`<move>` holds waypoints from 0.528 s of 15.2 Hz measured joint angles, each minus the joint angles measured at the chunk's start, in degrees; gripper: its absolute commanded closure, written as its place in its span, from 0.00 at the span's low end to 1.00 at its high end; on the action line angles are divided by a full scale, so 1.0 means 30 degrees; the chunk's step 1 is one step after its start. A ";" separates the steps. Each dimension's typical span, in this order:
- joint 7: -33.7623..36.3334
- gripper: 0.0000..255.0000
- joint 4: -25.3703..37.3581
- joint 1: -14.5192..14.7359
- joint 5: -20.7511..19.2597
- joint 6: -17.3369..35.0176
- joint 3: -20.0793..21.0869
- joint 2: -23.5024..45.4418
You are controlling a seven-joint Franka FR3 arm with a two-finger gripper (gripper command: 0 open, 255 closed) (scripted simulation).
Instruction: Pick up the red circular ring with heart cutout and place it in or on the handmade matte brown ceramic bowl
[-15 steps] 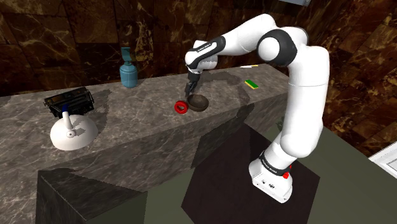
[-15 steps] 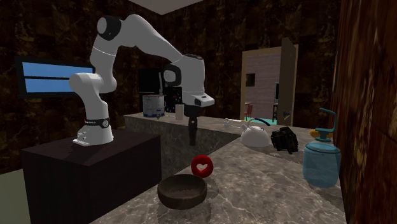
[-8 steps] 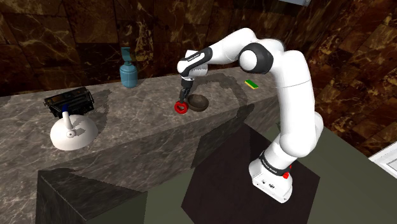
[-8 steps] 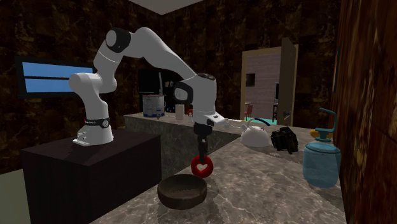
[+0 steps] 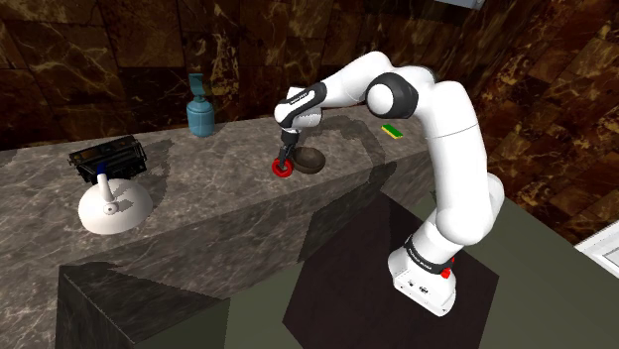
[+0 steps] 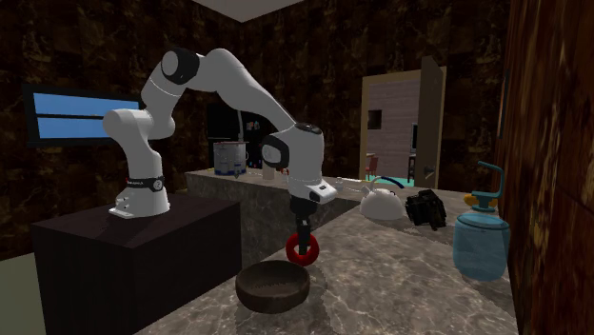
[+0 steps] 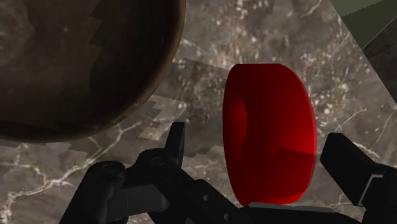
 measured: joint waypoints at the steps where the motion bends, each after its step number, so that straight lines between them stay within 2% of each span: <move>1: -0.0006 0.00 0.0002 -0.0003 0.0005 0.0022 0.0003 0.0023; 4: -0.0007 0.00 0.0001 -0.0002 0.0009 0.0042 0.0007 0.0039; 5: -0.0007 1.00 0.0001 -0.0002 0.0009 0.0042 0.0007 0.0039; 8: -0.0006 1.00 0.0026 -0.0004 0.0008 0.0048 0.0002 0.0007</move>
